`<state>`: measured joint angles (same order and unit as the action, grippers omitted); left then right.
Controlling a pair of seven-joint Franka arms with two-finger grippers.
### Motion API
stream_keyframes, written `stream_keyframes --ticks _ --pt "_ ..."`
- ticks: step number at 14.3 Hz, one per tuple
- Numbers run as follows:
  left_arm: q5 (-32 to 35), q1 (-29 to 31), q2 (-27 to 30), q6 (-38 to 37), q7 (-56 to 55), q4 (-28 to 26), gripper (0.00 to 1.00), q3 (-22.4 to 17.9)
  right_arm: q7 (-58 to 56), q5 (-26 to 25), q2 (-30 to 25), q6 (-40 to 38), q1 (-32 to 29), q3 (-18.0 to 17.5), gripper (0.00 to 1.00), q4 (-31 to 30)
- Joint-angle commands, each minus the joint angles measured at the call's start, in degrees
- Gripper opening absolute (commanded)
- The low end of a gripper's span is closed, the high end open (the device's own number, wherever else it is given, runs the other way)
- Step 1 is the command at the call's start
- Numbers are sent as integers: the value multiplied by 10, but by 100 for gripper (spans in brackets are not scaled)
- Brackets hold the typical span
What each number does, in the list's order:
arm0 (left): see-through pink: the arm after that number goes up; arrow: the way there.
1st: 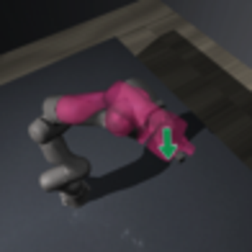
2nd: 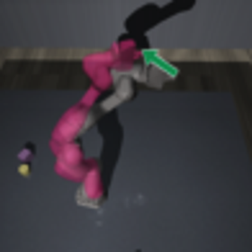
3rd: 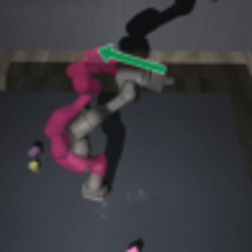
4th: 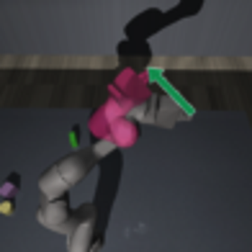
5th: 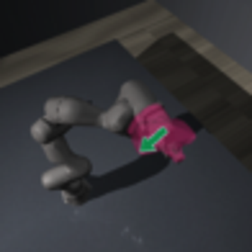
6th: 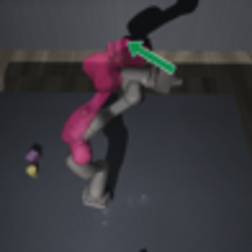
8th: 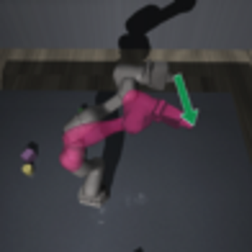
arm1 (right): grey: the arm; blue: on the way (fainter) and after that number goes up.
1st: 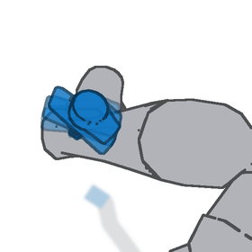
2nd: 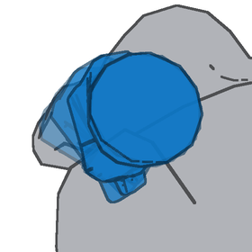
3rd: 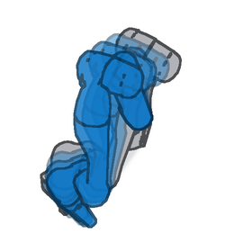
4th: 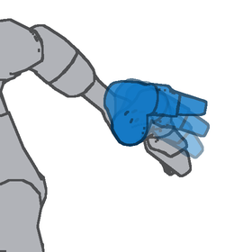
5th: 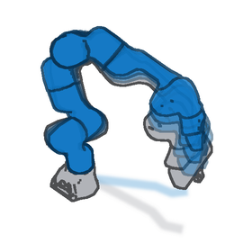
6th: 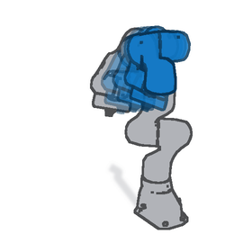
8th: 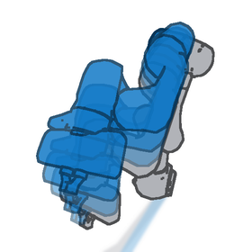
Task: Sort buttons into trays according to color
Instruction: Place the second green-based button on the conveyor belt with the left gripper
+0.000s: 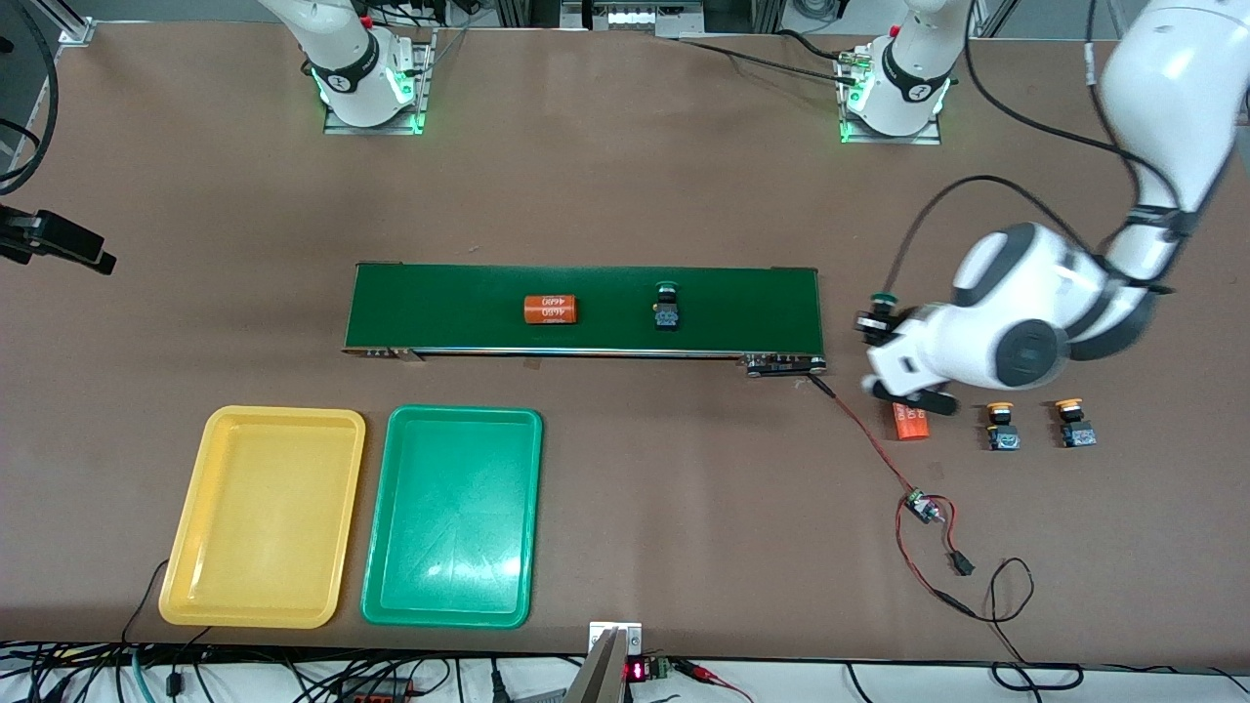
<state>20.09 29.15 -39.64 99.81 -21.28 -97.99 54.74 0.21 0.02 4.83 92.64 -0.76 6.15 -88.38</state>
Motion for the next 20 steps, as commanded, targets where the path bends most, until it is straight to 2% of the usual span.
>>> stream_keyframes --ticks 1,5,9,10,11,12,16,19,20 --pt "-10 -71 -10 45 -88 10 24 -8 4 1 4 18 -5 -3 100 0" --pt "-7 -98 -32 78 -121 -3 24 -12 4 4 4 13 -6 -3 100 0" --pt "-3 -138 -34 122 -190 -22 25 -35 12 3 4 11 -4 -3 100 0" --pt "-3 -146 -34 123 -205 -21 34 -42 11 3 11 16 -2 -3 100 0" --pt "-3 -153 -33 123 -222 -20 70 -47 5 5 13 18 -5 -3 100 1" --pt "-1 -155 -32 122 -238 -19 100 -49 4 4 18 18 -5 -4 100 -1" --pt "-1 -133 3 95 -235 1 100 -47 13 6 54 33 2 -7 100 -1" --pt "1 -134 6 -4 -230 87 100 -51 26 6 79 62 40 -9 100 0" --pt "16 -134 3 -28 -226 110 100 -69 25 5 92 61 54 -9 100 -1"
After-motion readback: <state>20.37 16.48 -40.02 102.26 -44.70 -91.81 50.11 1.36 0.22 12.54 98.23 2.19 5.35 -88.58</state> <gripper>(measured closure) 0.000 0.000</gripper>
